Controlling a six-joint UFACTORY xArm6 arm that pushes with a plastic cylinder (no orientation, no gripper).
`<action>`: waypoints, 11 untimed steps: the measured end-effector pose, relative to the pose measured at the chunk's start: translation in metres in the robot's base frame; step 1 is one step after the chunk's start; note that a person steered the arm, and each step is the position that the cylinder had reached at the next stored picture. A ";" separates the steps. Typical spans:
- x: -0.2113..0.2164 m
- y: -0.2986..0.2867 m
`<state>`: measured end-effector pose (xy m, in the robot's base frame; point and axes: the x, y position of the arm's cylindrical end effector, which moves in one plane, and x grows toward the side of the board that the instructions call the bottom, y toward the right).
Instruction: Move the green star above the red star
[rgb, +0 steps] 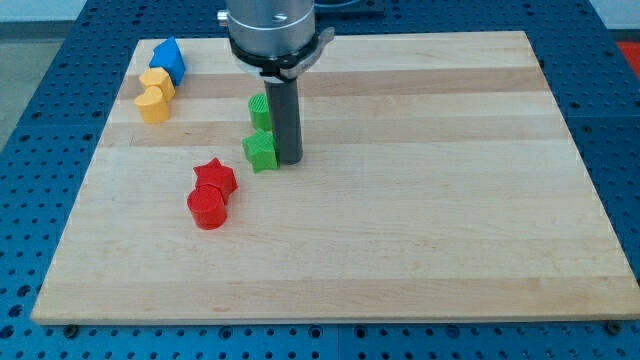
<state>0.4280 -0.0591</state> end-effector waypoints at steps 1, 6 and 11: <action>0.000 -0.014; -0.024 -0.034; -0.009 0.035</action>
